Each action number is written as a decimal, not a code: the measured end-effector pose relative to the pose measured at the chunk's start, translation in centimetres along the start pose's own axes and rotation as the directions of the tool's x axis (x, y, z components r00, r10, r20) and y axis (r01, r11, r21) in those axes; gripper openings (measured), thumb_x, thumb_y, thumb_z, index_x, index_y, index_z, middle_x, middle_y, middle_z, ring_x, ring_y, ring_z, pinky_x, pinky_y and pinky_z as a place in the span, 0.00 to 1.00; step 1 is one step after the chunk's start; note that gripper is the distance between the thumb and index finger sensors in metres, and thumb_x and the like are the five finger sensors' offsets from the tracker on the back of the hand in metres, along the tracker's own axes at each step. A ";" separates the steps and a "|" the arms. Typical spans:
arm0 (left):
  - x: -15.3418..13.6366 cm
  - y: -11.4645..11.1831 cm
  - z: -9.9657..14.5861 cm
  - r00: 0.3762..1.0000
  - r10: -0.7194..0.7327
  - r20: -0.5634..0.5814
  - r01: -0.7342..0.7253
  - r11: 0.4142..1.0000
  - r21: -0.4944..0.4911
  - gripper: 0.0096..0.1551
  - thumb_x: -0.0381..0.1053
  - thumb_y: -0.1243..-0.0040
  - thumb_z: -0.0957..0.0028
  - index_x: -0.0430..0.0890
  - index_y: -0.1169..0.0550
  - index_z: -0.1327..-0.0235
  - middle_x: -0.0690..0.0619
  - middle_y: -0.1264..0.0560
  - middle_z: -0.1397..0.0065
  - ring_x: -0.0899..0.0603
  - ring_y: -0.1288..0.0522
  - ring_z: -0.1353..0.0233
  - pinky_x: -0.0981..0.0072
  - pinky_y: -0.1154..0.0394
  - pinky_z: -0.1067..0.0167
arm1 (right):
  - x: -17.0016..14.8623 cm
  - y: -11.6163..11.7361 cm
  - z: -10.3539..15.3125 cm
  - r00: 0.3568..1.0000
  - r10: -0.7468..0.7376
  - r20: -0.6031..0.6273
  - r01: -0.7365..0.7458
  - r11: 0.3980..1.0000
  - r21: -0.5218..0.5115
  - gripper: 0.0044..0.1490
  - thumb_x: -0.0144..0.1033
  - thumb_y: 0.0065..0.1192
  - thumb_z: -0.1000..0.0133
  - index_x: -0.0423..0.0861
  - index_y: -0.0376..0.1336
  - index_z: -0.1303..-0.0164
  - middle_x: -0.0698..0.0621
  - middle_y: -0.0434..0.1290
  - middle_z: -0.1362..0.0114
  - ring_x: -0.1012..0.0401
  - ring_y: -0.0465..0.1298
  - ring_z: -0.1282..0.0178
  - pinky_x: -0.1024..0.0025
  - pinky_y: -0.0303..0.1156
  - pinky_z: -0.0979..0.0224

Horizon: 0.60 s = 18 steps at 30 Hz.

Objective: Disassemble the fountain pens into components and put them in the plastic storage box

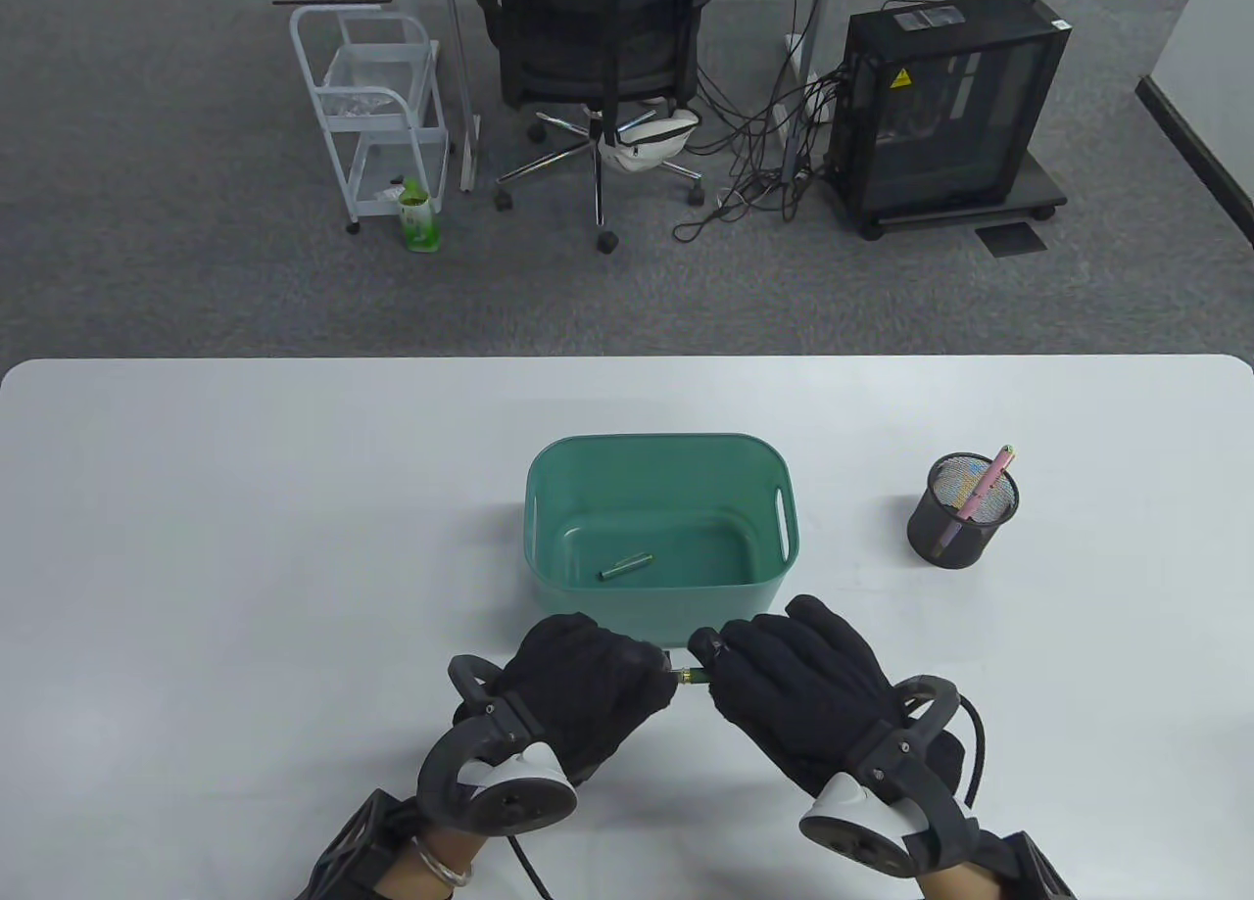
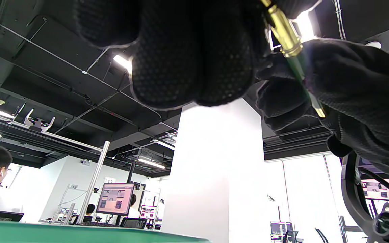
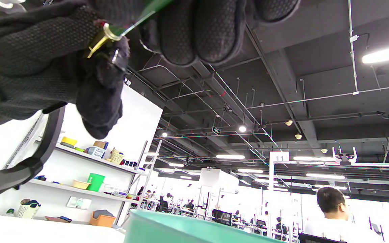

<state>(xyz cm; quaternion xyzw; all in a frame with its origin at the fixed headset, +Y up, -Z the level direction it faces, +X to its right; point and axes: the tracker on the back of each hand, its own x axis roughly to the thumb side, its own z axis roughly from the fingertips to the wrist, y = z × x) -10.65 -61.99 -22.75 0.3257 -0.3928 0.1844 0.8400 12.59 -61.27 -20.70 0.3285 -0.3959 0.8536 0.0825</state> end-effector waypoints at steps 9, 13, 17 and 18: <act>0.0 0.0 0.0 1.000 -0.001 0.002 0.001 1.000 -0.016 0.32 0.63 0.61 0.28 0.41 0.19 0.40 0.48 0.13 0.46 0.44 0.15 0.47 0.47 0.26 0.36 | 0.0 0.0 0.0 1.000 0.000 -0.008 0.000 1.000 0.000 0.28 0.51 0.54 0.39 0.57 0.69 0.30 0.59 0.74 0.32 0.63 0.75 0.33 0.54 0.62 0.18; 0.0 -0.1 0.1 1.000 -0.003 -0.001 0.003 1.000 -0.028 0.33 0.65 0.59 0.28 0.41 0.23 0.32 0.47 0.16 0.40 0.43 0.16 0.43 0.46 0.27 0.33 | -0.1 0.0 0.0 1.000 -0.002 -0.012 0.002 1.000 0.001 0.28 0.51 0.54 0.39 0.57 0.69 0.30 0.59 0.74 0.32 0.63 0.75 0.33 0.54 0.62 0.18; 0.1 -0.1 0.0 1.000 -0.012 0.006 0.012 0.999 -0.042 0.35 0.67 0.53 0.31 0.43 0.27 0.27 0.47 0.18 0.34 0.43 0.18 0.39 0.45 0.29 0.30 | -0.2 0.0 0.0 1.000 0.001 -0.014 -0.001 1.000 0.004 0.28 0.51 0.54 0.39 0.57 0.69 0.30 0.59 0.74 0.32 0.63 0.74 0.33 0.54 0.62 0.18; 0.1 -0.2 0.0 1.000 -0.013 0.006 0.013 0.999 -0.044 0.35 0.67 0.52 0.31 0.43 0.29 0.26 0.47 0.19 0.32 0.43 0.19 0.38 0.45 0.30 0.30 | -0.2 0.0 0.0 1.000 0.001 -0.014 -0.001 1.000 0.005 0.28 0.51 0.54 0.39 0.57 0.69 0.30 0.59 0.74 0.32 0.63 0.75 0.33 0.54 0.62 0.18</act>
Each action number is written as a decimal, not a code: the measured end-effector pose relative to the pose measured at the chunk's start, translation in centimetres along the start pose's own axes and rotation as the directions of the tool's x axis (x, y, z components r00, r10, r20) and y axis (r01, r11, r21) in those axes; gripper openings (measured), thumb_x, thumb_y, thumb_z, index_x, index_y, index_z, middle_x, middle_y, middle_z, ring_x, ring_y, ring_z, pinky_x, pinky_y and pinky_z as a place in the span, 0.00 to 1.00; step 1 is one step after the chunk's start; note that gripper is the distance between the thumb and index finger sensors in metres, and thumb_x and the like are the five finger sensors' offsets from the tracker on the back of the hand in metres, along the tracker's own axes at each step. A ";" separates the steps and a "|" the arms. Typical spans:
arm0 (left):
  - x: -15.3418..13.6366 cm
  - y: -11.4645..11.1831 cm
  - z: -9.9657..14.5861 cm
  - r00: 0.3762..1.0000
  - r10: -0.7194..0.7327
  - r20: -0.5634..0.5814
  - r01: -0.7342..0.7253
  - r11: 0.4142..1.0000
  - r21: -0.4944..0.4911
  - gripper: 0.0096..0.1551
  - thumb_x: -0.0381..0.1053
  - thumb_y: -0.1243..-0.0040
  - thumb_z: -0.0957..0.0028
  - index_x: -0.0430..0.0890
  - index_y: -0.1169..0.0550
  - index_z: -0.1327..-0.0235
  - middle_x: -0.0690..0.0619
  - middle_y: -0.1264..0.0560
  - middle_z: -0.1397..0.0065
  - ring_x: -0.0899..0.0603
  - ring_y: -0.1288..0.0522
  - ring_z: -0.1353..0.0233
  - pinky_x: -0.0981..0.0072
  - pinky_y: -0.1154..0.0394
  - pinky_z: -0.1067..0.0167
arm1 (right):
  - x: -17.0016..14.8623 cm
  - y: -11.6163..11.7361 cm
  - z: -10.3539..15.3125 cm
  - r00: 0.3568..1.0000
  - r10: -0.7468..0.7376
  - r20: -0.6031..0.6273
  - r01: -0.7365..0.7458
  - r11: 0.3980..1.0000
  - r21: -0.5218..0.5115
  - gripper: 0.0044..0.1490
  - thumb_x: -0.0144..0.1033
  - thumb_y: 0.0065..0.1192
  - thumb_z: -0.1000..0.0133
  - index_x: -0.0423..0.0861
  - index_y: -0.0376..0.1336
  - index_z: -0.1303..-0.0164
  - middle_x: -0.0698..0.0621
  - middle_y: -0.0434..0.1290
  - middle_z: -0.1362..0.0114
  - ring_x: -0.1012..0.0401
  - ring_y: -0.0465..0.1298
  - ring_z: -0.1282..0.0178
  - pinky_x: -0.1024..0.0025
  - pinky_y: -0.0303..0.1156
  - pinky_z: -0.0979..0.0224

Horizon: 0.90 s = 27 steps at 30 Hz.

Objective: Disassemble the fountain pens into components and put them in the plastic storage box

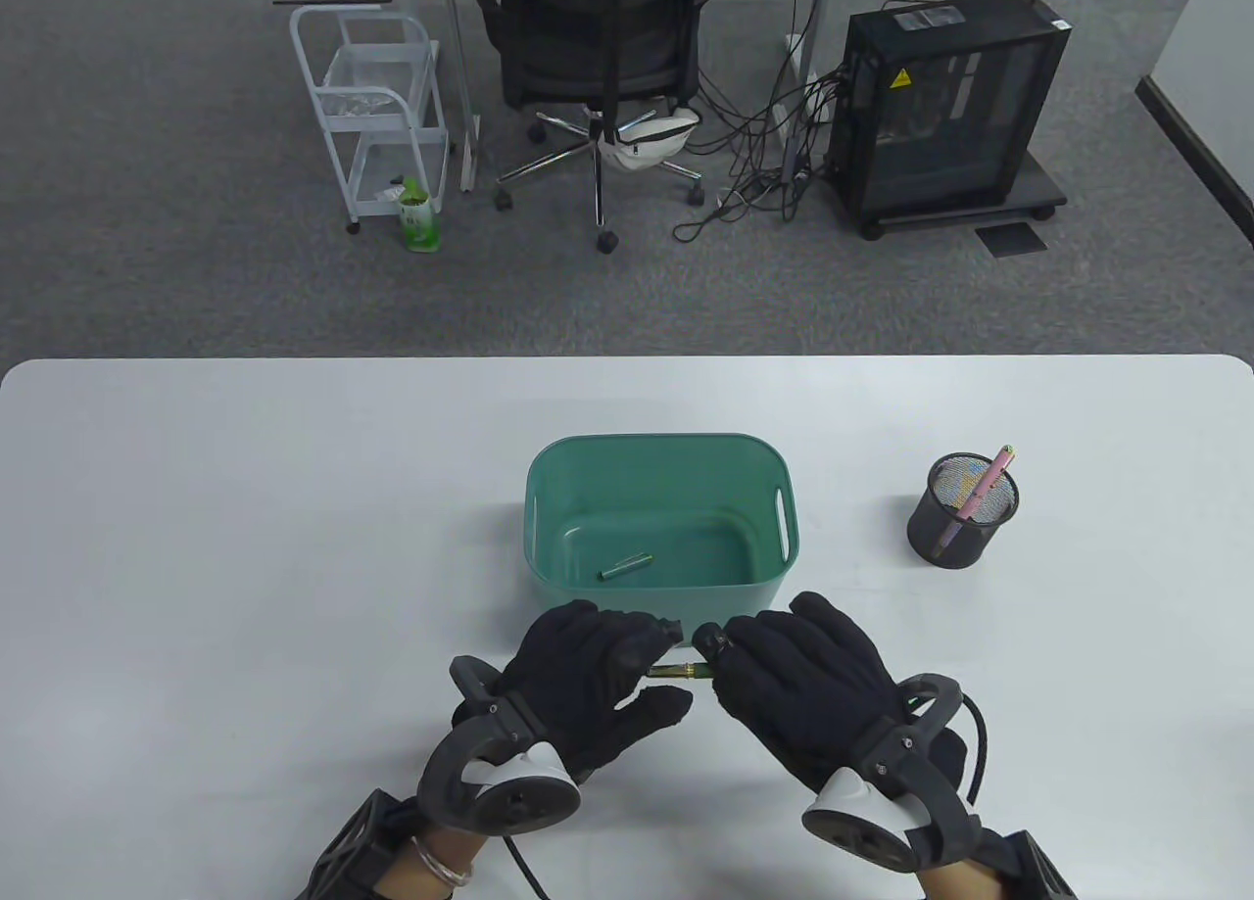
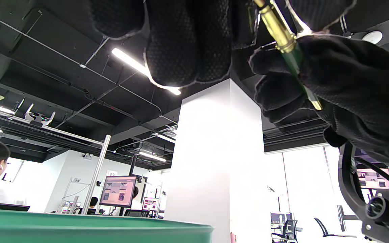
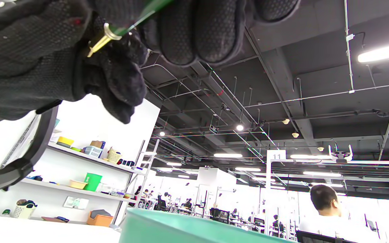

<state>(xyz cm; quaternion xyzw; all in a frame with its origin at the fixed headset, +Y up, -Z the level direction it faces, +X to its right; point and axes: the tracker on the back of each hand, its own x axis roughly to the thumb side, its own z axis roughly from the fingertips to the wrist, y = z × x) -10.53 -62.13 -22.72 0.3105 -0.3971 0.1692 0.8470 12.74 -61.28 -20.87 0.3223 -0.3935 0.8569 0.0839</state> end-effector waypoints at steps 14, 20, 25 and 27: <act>0.3 -0.1 0.0 1.000 -0.023 0.010 0.023 1.000 0.008 0.27 0.61 0.44 0.31 0.44 0.29 0.29 0.49 0.21 0.30 0.45 0.20 0.34 0.46 0.32 0.27 | -0.3 0.0 0.0 1.000 -0.004 -0.012 0.004 1.000 -0.001 0.28 0.51 0.54 0.39 0.57 0.69 0.30 0.59 0.74 0.32 0.63 0.74 0.32 0.54 0.62 0.18; 0.3 -0.1 -0.1 1.000 -0.025 0.011 0.025 1.000 0.007 0.24 0.59 0.44 0.30 0.45 0.28 0.31 0.50 0.20 0.32 0.46 0.20 0.36 0.46 0.31 0.27 | -0.3 0.0 0.0 1.000 -0.004 -0.012 0.004 1.000 -0.001 0.28 0.51 0.54 0.39 0.57 0.69 0.30 0.59 0.74 0.32 0.63 0.74 0.33 0.54 0.62 0.18; 0.3 -0.1 -0.1 1.000 -0.024 0.011 0.024 1.000 0.005 0.24 0.59 0.46 0.30 0.44 0.27 0.32 0.49 0.20 0.33 0.45 0.19 0.37 0.46 0.31 0.27 | -0.3 0.0 0.0 1.000 -0.004 -0.012 0.004 1.000 -0.001 0.28 0.51 0.54 0.39 0.57 0.69 0.30 0.59 0.74 0.32 0.63 0.74 0.33 0.54 0.62 0.18; 0.3 -0.1 -0.1 1.000 -0.022 0.010 0.022 1.000 0.002 0.24 0.59 0.46 0.30 0.44 0.26 0.33 0.49 0.19 0.34 0.46 0.18 0.38 0.46 0.31 0.28 | -0.3 0.0 0.0 1.000 -0.004 -0.011 0.004 1.000 0.000 0.28 0.51 0.54 0.39 0.57 0.69 0.30 0.59 0.74 0.32 0.63 0.74 0.32 0.54 0.62 0.17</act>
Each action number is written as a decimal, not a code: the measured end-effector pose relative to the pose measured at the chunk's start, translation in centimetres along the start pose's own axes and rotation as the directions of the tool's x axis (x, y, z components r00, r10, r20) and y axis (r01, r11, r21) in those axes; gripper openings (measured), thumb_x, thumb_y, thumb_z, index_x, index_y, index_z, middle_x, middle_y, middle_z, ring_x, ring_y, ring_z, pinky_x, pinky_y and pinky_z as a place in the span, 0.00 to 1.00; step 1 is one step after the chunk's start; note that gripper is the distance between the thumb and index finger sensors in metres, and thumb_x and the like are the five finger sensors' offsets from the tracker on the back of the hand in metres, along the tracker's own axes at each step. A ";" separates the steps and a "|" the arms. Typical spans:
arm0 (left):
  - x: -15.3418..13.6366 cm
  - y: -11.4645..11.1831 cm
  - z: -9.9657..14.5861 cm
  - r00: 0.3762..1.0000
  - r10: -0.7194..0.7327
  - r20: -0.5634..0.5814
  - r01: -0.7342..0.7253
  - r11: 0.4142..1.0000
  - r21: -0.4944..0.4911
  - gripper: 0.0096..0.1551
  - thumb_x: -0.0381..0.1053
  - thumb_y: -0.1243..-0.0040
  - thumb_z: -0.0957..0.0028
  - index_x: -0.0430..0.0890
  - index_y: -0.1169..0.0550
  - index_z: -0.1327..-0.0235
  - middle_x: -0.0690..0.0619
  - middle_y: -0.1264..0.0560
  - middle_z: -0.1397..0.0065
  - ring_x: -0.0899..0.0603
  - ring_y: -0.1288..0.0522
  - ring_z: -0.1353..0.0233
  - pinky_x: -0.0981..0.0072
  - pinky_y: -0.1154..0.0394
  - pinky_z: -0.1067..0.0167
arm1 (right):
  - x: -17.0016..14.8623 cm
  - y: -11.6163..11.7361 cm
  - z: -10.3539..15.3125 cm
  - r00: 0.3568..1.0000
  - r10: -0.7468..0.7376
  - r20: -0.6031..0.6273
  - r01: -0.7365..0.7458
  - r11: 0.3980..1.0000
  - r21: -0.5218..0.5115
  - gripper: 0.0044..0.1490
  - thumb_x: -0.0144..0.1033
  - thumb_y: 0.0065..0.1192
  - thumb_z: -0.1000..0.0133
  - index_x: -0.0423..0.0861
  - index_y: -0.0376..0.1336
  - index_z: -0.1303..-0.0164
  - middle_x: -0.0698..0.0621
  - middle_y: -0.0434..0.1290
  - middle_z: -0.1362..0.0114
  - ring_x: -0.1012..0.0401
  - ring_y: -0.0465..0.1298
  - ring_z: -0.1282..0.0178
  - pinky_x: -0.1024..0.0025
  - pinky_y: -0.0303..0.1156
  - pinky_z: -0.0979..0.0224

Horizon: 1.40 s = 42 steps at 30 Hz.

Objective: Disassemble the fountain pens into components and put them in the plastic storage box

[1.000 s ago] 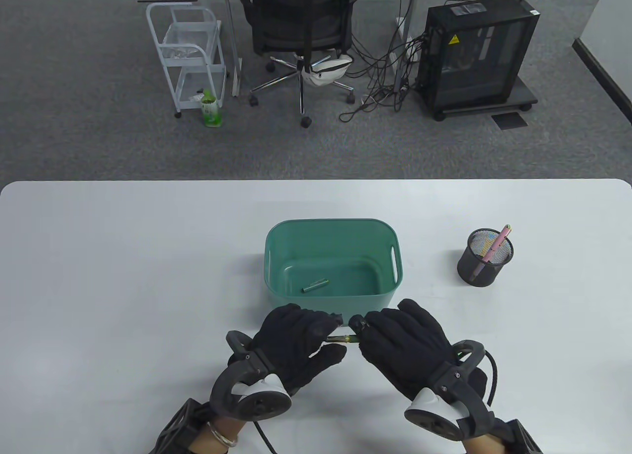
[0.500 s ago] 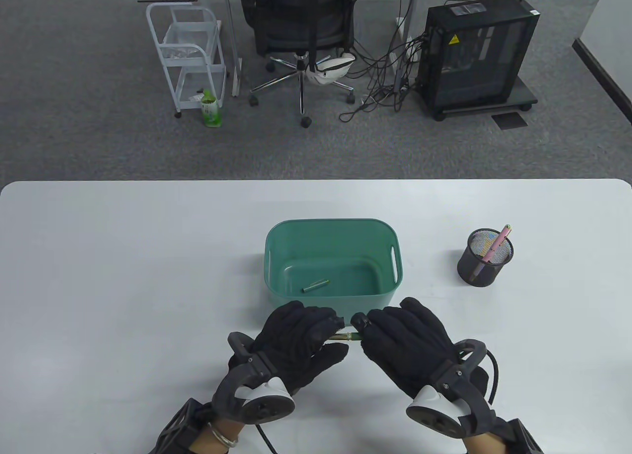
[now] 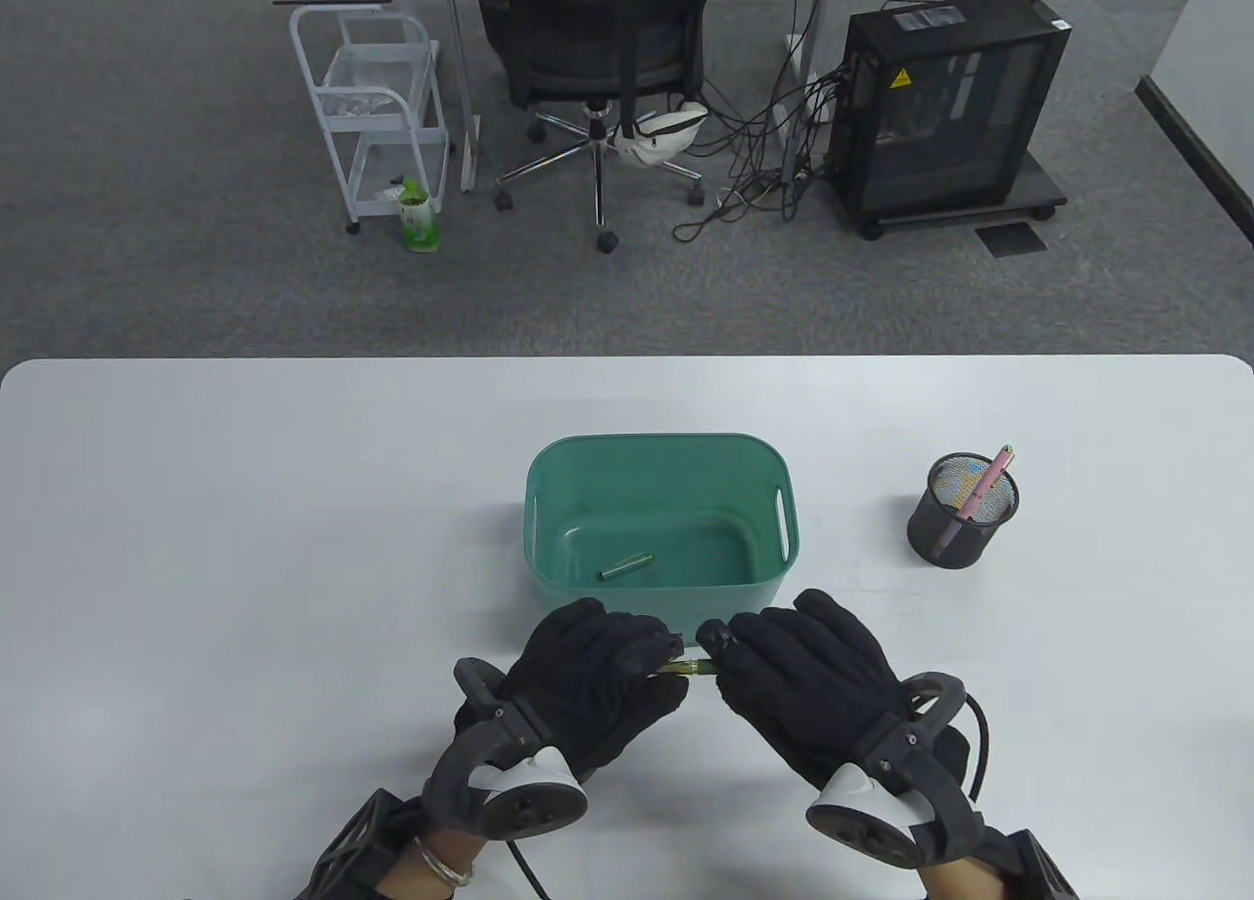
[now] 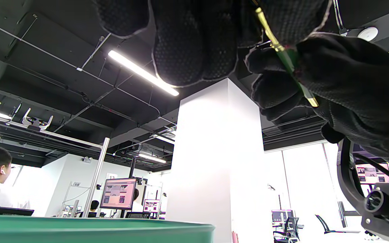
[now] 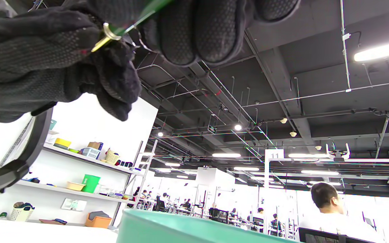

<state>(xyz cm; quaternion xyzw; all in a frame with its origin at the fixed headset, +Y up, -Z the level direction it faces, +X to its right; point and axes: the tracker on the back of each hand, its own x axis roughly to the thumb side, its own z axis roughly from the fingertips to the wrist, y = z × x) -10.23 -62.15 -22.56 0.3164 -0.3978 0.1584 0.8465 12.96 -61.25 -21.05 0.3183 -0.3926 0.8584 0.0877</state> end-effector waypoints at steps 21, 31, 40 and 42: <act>-0.3 0.1 0.0 1.000 0.028 -0.009 -0.028 0.999 0.017 0.28 0.60 0.58 0.28 0.42 0.16 0.51 0.50 0.11 0.53 0.47 0.14 0.53 0.49 0.25 0.37 | 0.2 0.1 0.0 1.000 -0.006 0.017 0.006 1.000 0.002 0.28 0.51 0.54 0.39 0.57 0.69 0.30 0.59 0.74 0.32 0.63 0.75 0.33 0.54 0.62 0.18; -0.5 0.1 0.0 0.999 0.049 -0.016 -0.049 0.999 0.024 0.30 0.60 0.59 0.29 0.43 0.14 0.56 0.52 0.10 0.58 0.47 0.13 0.57 0.50 0.23 0.40 | 0.4 0.1 0.0 1.000 0.001 0.024 -0.001 1.000 0.003 0.28 0.51 0.54 0.39 0.57 0.69 0.30 0.59 0.74 0.32 0.63 0.75 0.33 0.54 0.62 0.18; -0.6 0.1 0.0 0.998 0.055 -0.015 -0.055 0.998 0.021 0.30 0.61 0.59 0.28 0.43 0.15 0.54 0.51 0.11 0.56 0.46 0.13 0.55 0.49 0.24 0.39 | 0.5 0.0 0.0 1.000 0.005 0.024 -0.005 1.000 0.003 0.28 0.51 0.54 0.39 0.57 0.69 0.30 0.59 0.74 0.32 0.63 0.75 0.33 0.54 0.62 0.18; -0.6 0.2 0.1 0.998 0.055 -0.014 -0.055 0.998 0.022 0.31 0.63 0.59 0.28 0.42 0.18 0.44 0.49 0.13 0.47 0.45 0.15 0.48 0.47 0.26 0.35 | 0.4 0.0 0.0 1.000 0.007 0.021 -0.007 1.000 0.003 0.28 0.51 0.54 0.39 0.57 0.69 0.30 0.59 0.74 0.32 0.63 0.75 0.33 0.54 0.62 0.18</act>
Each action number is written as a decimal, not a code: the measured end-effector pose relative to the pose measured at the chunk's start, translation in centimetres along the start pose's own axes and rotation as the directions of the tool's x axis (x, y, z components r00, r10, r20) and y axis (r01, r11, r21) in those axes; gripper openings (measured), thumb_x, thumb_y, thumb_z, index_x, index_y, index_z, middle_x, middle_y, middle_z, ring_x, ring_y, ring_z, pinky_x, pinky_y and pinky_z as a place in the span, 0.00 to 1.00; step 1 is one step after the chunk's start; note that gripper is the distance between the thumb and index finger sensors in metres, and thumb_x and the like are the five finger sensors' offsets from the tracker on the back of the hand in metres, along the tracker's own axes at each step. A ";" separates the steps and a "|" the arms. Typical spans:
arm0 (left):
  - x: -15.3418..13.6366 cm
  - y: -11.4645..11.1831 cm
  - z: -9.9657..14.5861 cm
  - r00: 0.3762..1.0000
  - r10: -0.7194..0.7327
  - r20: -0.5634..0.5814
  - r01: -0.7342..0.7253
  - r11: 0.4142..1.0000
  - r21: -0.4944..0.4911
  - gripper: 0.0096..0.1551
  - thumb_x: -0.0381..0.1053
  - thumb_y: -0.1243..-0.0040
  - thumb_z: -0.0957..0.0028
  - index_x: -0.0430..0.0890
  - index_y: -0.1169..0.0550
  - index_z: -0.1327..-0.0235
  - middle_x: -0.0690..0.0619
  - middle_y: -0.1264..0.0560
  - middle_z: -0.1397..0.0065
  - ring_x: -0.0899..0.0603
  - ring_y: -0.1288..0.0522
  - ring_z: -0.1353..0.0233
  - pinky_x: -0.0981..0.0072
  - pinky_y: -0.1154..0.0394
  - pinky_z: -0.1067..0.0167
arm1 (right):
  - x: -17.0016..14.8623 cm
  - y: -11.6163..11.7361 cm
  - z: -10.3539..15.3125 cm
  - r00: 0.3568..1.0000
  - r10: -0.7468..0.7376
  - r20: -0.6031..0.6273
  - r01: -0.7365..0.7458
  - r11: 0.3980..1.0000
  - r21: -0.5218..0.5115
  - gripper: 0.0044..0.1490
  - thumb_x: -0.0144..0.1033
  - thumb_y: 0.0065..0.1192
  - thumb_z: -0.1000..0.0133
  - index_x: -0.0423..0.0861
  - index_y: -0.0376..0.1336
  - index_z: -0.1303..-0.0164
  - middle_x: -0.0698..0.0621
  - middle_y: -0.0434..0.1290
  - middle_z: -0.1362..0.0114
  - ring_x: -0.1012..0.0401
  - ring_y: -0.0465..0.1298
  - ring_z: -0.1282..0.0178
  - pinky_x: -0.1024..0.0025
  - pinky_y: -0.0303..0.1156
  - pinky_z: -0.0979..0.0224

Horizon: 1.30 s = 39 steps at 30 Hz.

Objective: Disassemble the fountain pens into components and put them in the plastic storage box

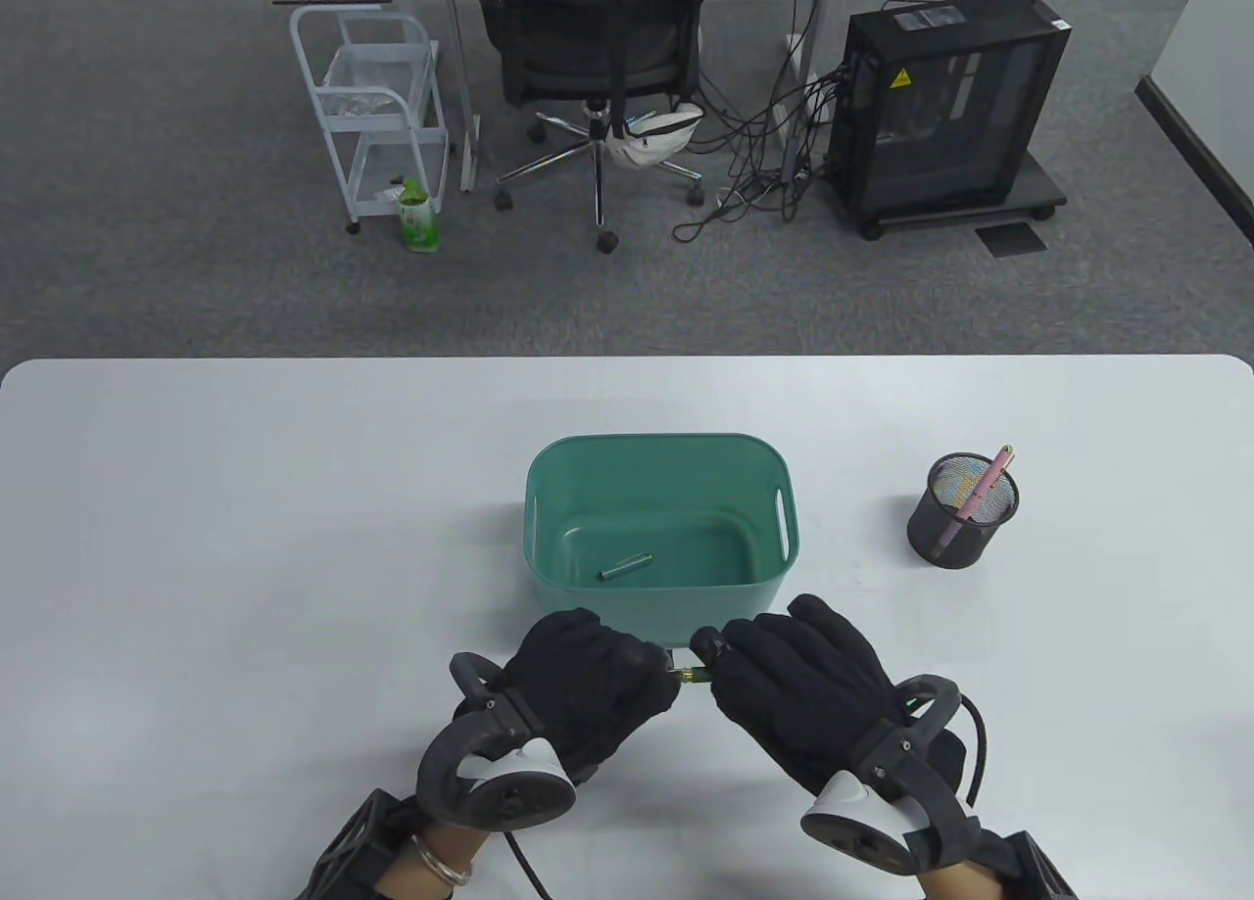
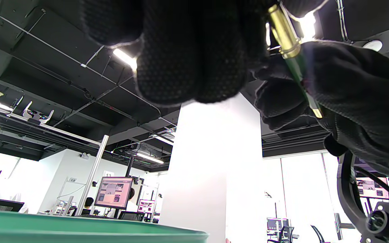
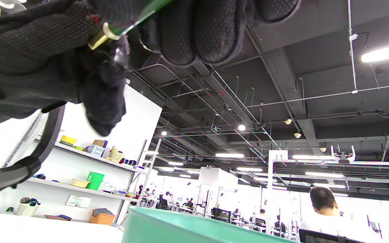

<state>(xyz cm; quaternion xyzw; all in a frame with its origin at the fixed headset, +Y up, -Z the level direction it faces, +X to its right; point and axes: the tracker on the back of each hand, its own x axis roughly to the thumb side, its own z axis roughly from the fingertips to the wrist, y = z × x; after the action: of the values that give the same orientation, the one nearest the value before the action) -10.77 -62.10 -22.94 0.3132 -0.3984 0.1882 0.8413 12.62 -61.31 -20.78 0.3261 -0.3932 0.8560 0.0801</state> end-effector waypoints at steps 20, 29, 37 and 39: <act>0.6 -0.2 0.1 0.999 -0.051 0.017 0.051 0.999 -0.008 0.24 0.60 0.45 0.30 0.45 0.26 0.34 0.50 0.19 0.34 0.45 0.19 0.36 0.47 0.31 0.27 | -0.4 -0.1 0.1 1.000 -0.008 -0.017 0.008 1.000 -0.006 0.28 0.51 0.54 0.39 0.57 0.69 0.30 0.59 0.74 0.32 0.63 0.75 0.33 0.54 0.62 0.18; 0.5 -0.2 0.0 0.999 -0.034 0.020 0.034 0.999 -0.006 0.24 0.61 0.49 0.30 0.43 0.22 0.39 0.50 0.16 0.40 0.46 0.17 0.42 0.48 0.29 0.30 | -0.3 -0.1 0.1 1.000 -0.009 -0.010 0.009 1.000 -0.005 0.28 0.51 0.54 0.39 0.57 0.69 0.30 0.59 0.74 0.32 0.63 0.75 0.33 0.53 0.62 0.18; 0.3 -0.1 0.0 1.000 -0.006 0.025 0.006 1.000 -0.001 0.27 0.61 0.55 0.29 0.42 0.17 0.48 0.50 0.12 0.49 0.46 0.14 0.50 0.49 0.25 0.36 | -0.2 -0.1 0.1 1.000 -0.010 -0.003 0.010 1.000 -0.009 0.28 0.51 0.54 0.39 0.57 0.69 0.30 0.59 0.74 0.32 0.63 0.75 0.33 0.54 0.62 0.18; 0.2 -0.1 0.0 1.000 -0.001 0.027 0.001 1.000 0.005 0.28 0.61 0.57 0.29 0.43 0.16 0.51 0.51 0.12 0.52 0.46 0.14 0.52 0.50 0.25 0.37 | -0.1 -0.2 0.1 1.000 -0.013 -0.001 0.013 1.000 -0.010 0.28 0.51 0.54 0.39 0.57 0.69 0.30 0.59 0.74 0.32 0.63 0.75 0.33 0.53 0.62 0.18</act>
<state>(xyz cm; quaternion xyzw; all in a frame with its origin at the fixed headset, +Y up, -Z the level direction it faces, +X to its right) -10.56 -62.17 -22.78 0.3179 -0.4092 0.1846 0.8351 12.84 -61.26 -20.71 0.3279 -0.3954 0.8536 0.0874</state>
